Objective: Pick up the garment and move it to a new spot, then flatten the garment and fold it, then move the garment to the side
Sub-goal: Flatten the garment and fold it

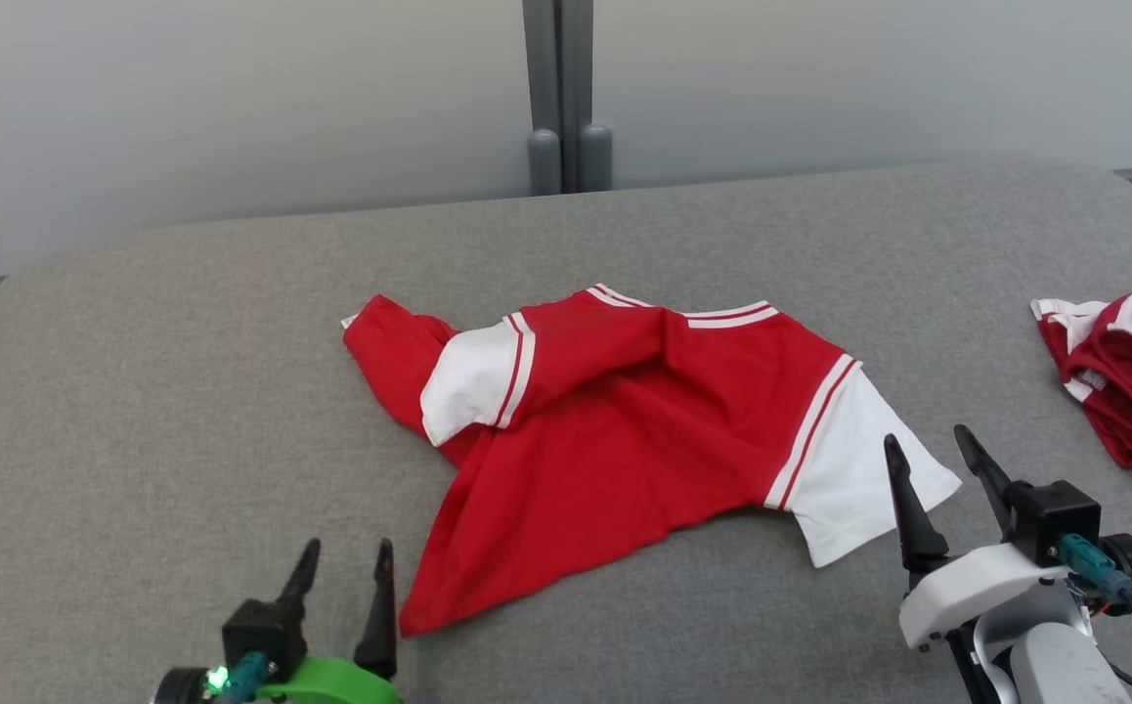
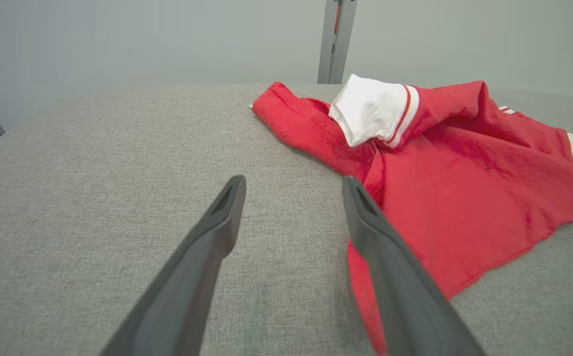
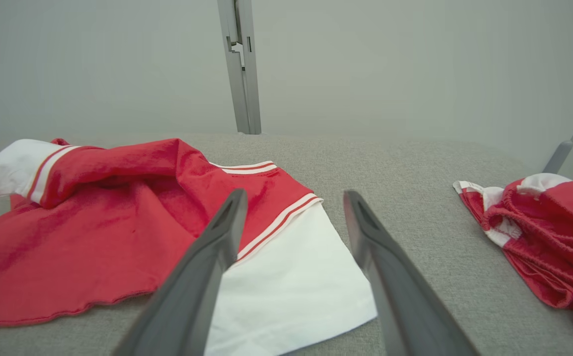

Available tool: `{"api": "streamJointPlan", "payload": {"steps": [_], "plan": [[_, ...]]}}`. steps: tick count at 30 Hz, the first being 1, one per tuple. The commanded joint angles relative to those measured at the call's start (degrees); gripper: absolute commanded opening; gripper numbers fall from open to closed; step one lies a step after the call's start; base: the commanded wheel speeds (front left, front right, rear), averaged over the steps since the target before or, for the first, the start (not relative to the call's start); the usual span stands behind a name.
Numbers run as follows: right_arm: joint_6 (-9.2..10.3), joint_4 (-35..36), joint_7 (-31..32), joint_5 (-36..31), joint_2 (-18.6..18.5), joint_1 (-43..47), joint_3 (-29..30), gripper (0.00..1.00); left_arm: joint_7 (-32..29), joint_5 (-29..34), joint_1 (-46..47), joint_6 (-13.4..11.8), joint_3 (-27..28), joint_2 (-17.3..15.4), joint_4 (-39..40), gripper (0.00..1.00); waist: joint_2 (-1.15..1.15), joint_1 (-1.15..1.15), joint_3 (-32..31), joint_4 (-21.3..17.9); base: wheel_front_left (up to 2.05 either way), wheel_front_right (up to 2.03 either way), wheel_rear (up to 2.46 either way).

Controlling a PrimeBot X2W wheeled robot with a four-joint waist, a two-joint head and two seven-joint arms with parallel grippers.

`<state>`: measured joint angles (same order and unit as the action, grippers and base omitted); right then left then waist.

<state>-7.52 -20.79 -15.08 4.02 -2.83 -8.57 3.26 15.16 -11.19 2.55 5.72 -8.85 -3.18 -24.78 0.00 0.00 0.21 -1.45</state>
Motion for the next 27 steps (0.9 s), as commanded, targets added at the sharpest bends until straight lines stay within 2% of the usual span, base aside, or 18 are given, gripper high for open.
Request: {"api": "streamJointPlan", "payload": {"steps": [1, 9, 18, 22, 27], "plan": [[0.07, -0.6, -0.1, -0.4, -0.2, -0.2, 0.0, 1.0, 0.0, -1.2, 0.0, 0.8, -1.1, 0.0, -2.5, 1.0, 0.0, 0.0, 0.5, -0.2, 0.0, 0.0, 0.0], [0.07, -1.6, -0.1, -1.6, -0.2, -1.1, 0.4, 1.0, 0.0, -5.0, 2.2, 1.6, -5.2, 0.1, -8.8, 1.0, 0.0, 0.0, 2.8, -1.1, 0.0, 0.0, 0.0], [0.07, -3.9, -0.1, -4.2, -0.2, -2.8, 2.4, 1.0, -0.1, -5.5, 4.8, 1.2, -9.5, 0.1, -16.0, 1.0, 0.0, 0.0, 5.3, -1.0, 0.0, 0.0, 0.0], [0.07, -6.4, -0.1, -6.2, -0.2, -4.1, 4.9, 1.0, -0.2, -6.4, 5.8, 1.4, -11.6, 0.3, -15.4, 1.0, 0.0, 0.0, 6.2, -0.6, 0.0, 0.0, 0.0], [0.07, -8.0, -0.1, -7.6, -0.2, -5.4, 7.0, 1.0, -0.1, -7.6, 5.5, 0.3, -10.6, 0.1, -10.2, 1.0, 0.0, 0.0, 6.6, 0.0, 0.0, 0.0, 0.0]]}}
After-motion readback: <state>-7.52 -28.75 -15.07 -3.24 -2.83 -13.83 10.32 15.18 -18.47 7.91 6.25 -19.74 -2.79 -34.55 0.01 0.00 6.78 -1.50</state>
